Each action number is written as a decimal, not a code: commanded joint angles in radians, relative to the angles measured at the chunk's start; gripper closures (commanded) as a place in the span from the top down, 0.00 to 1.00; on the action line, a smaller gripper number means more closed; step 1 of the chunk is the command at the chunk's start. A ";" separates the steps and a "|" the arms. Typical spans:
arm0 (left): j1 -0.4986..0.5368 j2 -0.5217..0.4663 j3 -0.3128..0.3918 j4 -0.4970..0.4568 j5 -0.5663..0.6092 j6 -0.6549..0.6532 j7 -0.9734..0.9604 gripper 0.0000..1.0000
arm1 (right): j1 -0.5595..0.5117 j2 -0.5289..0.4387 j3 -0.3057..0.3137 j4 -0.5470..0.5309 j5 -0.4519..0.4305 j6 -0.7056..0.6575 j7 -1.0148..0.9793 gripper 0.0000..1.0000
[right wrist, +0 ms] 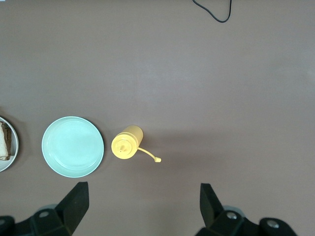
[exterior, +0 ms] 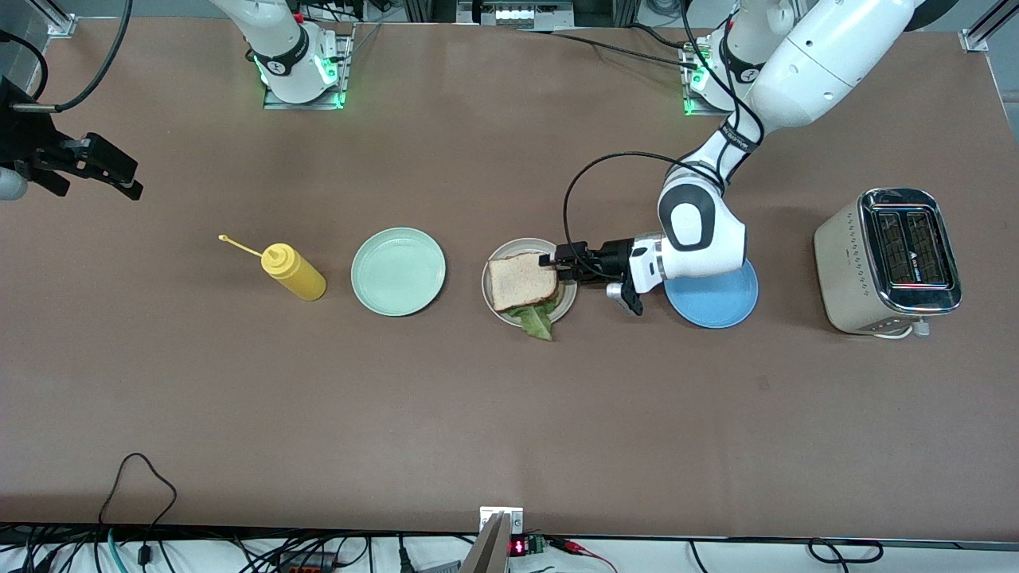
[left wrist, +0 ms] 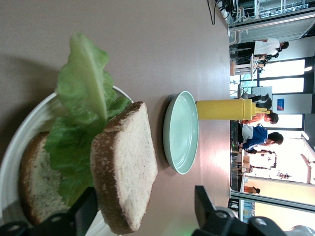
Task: Make sandwich in beige plate with both arms
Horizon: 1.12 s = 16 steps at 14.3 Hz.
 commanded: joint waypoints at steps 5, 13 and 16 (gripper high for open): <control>0.099 -0.093 0.003 0.000 0.309 -0.163 0.008 1.00 | -0.009 0.006 0.008 0.014 -0.012 0.005 0.005 1.00; 0.167 -0.129 0.002 0.358 1.020 -0.681 -0.586 1.00 | -0.009 0.006 0.008 0.014 -0.012 0.005 0.005 1.00; 0.169 -0.158 0.009 0.455 1.163 -0.856 -0.729 1.00 | -0.009 0.006 0.008 0.014 -0.012 0.005 0.005 1.00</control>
